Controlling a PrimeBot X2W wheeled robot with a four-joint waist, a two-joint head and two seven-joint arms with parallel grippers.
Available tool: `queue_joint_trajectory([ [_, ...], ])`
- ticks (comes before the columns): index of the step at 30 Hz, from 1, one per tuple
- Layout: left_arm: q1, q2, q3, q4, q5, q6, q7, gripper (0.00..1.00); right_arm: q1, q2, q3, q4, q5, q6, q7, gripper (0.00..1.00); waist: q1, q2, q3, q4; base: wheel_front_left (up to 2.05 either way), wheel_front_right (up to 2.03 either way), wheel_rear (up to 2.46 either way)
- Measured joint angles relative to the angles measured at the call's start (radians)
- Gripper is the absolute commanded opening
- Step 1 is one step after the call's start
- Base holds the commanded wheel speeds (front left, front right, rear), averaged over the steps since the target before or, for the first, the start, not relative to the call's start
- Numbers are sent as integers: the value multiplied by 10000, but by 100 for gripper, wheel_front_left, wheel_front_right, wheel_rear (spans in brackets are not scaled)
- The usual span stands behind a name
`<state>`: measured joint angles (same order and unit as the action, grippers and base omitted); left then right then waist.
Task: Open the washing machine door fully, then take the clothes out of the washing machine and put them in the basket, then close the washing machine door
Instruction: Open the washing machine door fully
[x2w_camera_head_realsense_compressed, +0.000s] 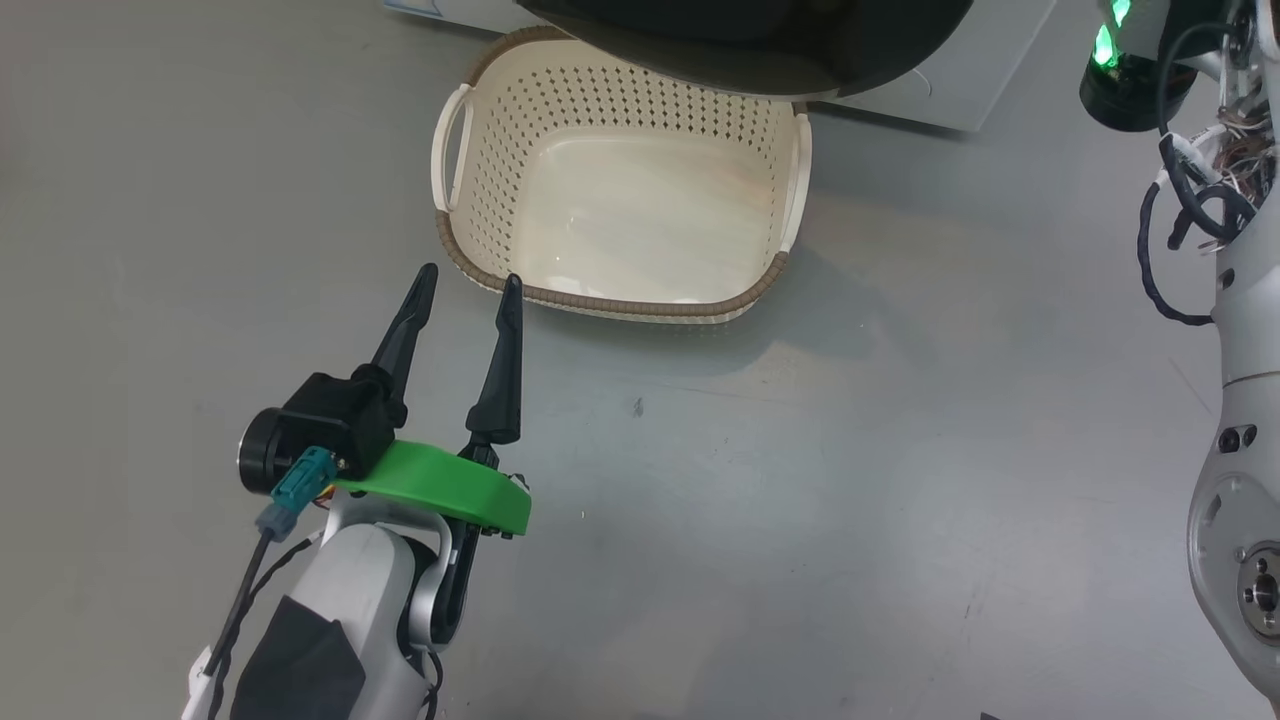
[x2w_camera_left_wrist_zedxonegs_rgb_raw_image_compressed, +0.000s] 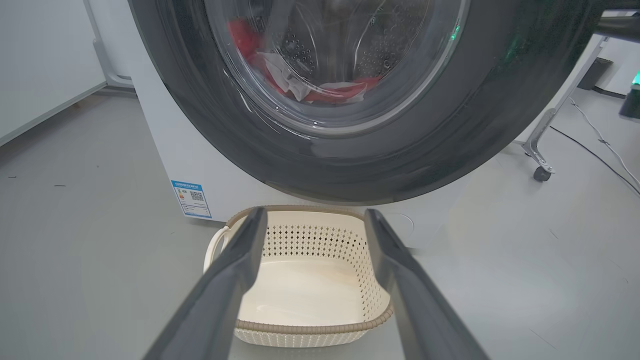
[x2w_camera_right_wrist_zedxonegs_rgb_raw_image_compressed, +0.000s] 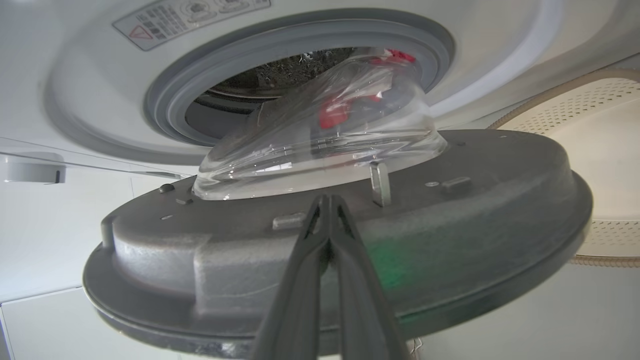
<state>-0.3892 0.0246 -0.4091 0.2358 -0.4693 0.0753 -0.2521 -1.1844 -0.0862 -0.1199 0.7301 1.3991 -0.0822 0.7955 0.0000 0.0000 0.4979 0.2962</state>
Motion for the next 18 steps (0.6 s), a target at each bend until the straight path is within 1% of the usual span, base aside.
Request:
queue_joint_trajectory([
  [7, 53, 4, 4, 29, 4, 0, 0, 100, 160, 23, 303, 27, 178, 2, 267, 0, 0, 0, -187, -36, 0, 0, 0],
  [18, 195, 4, 75, 21, 79, 0, 0, 100, 314, 77, 476, 19, 247, 23, 130, 0, 0, 0, -304, -46, 0, 0, 0],
])
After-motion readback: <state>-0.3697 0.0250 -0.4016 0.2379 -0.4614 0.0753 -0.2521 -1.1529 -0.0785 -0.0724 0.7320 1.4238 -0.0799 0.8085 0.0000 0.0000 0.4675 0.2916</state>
